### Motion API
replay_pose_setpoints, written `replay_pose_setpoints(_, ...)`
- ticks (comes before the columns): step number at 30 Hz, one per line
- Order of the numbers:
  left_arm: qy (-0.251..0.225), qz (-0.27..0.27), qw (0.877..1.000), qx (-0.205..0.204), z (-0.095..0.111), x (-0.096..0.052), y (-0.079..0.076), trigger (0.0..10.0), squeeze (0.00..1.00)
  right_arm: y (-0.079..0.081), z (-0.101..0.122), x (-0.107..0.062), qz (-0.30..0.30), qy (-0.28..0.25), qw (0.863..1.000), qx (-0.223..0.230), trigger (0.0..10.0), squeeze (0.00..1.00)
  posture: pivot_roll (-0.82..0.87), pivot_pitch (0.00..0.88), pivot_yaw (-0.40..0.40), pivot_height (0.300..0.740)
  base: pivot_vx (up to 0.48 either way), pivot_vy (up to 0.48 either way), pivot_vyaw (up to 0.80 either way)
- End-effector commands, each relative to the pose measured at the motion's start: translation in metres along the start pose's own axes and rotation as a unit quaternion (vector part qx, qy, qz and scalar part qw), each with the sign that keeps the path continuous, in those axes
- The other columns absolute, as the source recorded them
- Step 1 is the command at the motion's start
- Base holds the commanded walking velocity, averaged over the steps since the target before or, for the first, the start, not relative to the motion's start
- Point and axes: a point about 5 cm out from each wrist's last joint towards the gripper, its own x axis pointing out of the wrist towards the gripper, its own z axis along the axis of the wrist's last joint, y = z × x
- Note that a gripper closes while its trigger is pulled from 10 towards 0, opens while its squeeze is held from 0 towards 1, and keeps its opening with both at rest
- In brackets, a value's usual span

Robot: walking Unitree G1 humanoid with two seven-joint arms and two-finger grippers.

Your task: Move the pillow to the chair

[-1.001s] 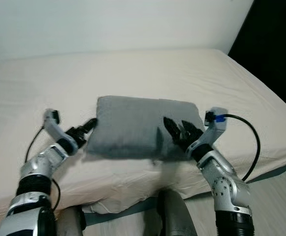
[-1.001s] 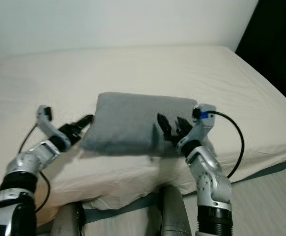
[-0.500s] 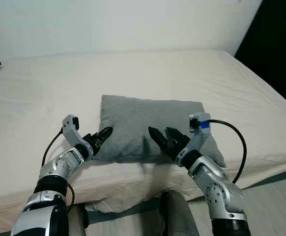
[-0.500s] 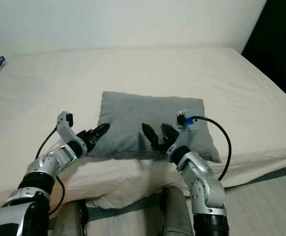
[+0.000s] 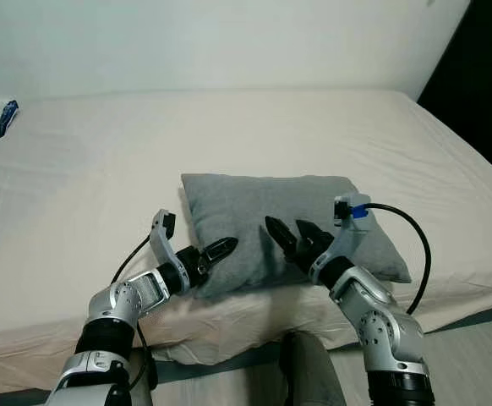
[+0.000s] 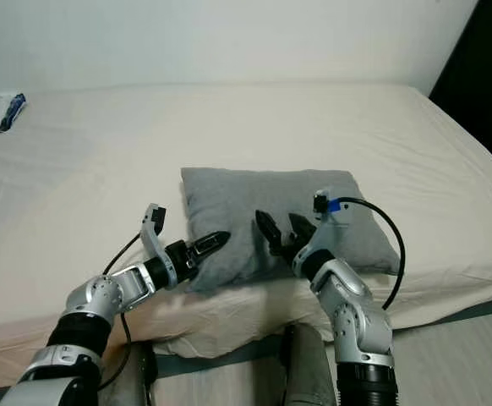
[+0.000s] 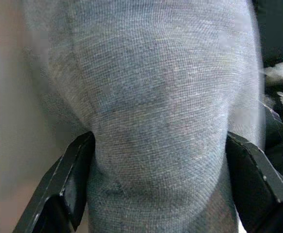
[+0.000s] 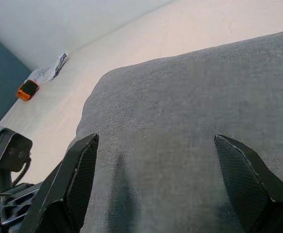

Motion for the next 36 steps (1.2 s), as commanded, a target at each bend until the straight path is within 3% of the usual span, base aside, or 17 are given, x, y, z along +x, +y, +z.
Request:
replay_pose_setpoints(1, 0.012, 0.049, 0.999, 0.018, -0.009, 0.009, 0.002, 5.3, 0.0, -0.002, 0.001, 0.001, -0.007, -0.003, 1.0, -0.002, 10.0, 0.0, 0.03, 0.08, -0.075, 0.547, 0.0, 0.0, 0.0)
replay_pose_setpoints(2, 0.012, 0.049, 0.999, 0.018, -0.009, 0.009, 0.002, 5.3, 0.0, -0.002, 0.001, 0.001, -0.007, -0.003, 1.0, -0.002, 10.0, 0.0, 0.03, 0.08, -0.075, 0.547, 0.0, 0.0, 0.0)
replay_pose_setpoints(3, 0.01, 0.084, 0.996, 0.037, -0.009, 0.01, 0.007, 0.0, 0.0, -0.002, 0.001, 0.002, -0.01, -0.001, 1.0, -0.006, 10.0, 0.0, 0.03, 0.08, -0.075, 0.547, 0.0, 0.0, 0.0)
replay_pose_setpoints(6, 0.006, 0.109, 0.993, 0.049, -0.008, 0.008, 0.011, 0.0, 0.0, -0.003, 0.001, 0.002, -0.016, -0.002, 1.0, -0.009, 10.0, 0.0, 0.03, 0.08, -0.075, 0.547, 0.0, 0.0, 0.0)
replay_pose_setpoints(10, -0.024, 0.139, 0.99, 0.005, -0.005, -0.001, 0.017, 0.0, 0.0, -0.006, 0.004, 0.003, -0.027, -0.013, 1.0, -0.004, 10.0, 0.0, 0.03, 0.079, -0.075, 0.547, 0.0, 0.0, 0.0)
replay_pose_setpoints(16, -0.006, 0.07, 0.997, -0.031, -0.012, -0.007, 0.008, 0.0, 0.0, -0.006, 0.008, 0.004, -0.03, -0.026, 0.999, -0.002, 10.0, 0.0, 0.03, 0.078, -0.074, 0.547, 0.0, 0.0, 0.0)
replay_pose_setpoints(20, 0.013, 0.037, 0.999, -0.012, -0.011, -0.012, 0.004, 0.0, 0.0, -0.009, 0.01, 0.004, -0.04, -0.033, 0.999, -0.004, 10.0, 0.0, 0.03, 0.078, -0.072, 0.547, 0.0, 0.0, 0.0)
replay_pose_setpoints(22, 0.03, 0.006, 0.999, 0.039, 0.0, -0.031, 0.004, 0.0, 0.0, -0.016, 0.013, 0.003, -0.064, -0.039, 0.997, -0.01, 10.0, 0.0, 0.02, 0.078, -0.071, 0.547, 0.0, 0.0, 0.0)
replay_pose_setpoints(24, 0.03, 0.006, 0.998, 0.059, 0.007, -0.042, 0.008, 0.0, 0.0, -0.02, 0.014, 0.002, -0.076, -0.042, 0.996, -0.011, 10.0, 0.0, 0.02, 0.077, -0.071, 0.547, 0.0, 0.0, 0.0)
replay_pose_setpoints(26, 0.011, 0.04, 0.996, 0.083, 0.03, -0.067, 0.023, 0.0, 0.0, -0.025, 0.016, 0.0, -0.09, -0.044, 0.995, -0.01, 10.0, 0.0, 0.03, 0.077, -0.072, 0.547, 0.0, 0.0, 0.0)
replay_pose_setpoints(27, 0.011, 0.04, 0.996, 0.083, 0.03, -0.067, 0.023, 0.0, 0.0, -0.025, 0.016, 0.0, -0.09, -0.044, 0.995, -0.01, 10.0, 0.0, 0.03, 0.077, -0.072, 0.547, 0.0, 0.0, 0.0)
replay_pose_setpoints(28, -0.009, 0.07, 0.993, 0.094, 0.047, -0.085, 0.033, 0.0, 0.0, -0.027, 0.017, -0.001, -0.096, -0.046, 0.994, -0.009, 10.0, 0.0, 0.03, 0.075, -0.074, 0.547, 0.0, 0.0, 0.0)
replay_pose_setpoints(30, -0.009, 0.07, 0.993, 0.094, 0.047, -0.085, 0.033, 0.0, 0.0, -0.027, 0.017, -0.001, -0.096, -0.046, 0.994, -0.009, 10.0, 0.0, 0.03, 0.075, -0.074, 0.547, 0.0, 0.0, 0.0)
replay_pose_setpoints(32, -0.049, 0.12, 0.985, 0.114, 0.079, -0.12, 0.045, 0.0, 0.0, -0.031, 0.019, 0.0, -0.104, -0.05, 0.993, -0.01, 10.0, 0.0, 0.04, 0.074, -0.079, 0.547, 0.0, 0.0, 0.0)
replay_pose_setpoints(34, -0.049, 0.12, 0.985, 0.114, 0.079, -0.12, 0.045, 0.0, 0.0, -0.031, 0.019, 0.0, -0.104, -0.05, 0.993, -0.01, 10.0, 0.0, 0.04, 0.074, -0.079, 0.547, 0.0, 0.0, 0.0)
replay_pose_setpoints(35, -0.057, 0.135, 0.981, 0.128, 0.089, -0.134, 0.047, 0.0, 0.0, -0.032, 0.02, 0.001, -0.109, -0.053, 0.993, -0.012, 10.0, 0.0, 0.04, 0.074, -0.079, 0.547, 0.0, 0.0, 0.0)
replay_pose_setpoints(36, -0.057, 0.135, 0.981, 0.128, 0.089, -0.134, 0.047, 0.0, 0.0, -0.032, 0.02, 0.001, -0.109, -0.053, 0.993, -0.012, 10.0, 0.0, 0.04, 0.074, -0.079, 0.547, 0.0, 0.0, 0.0)
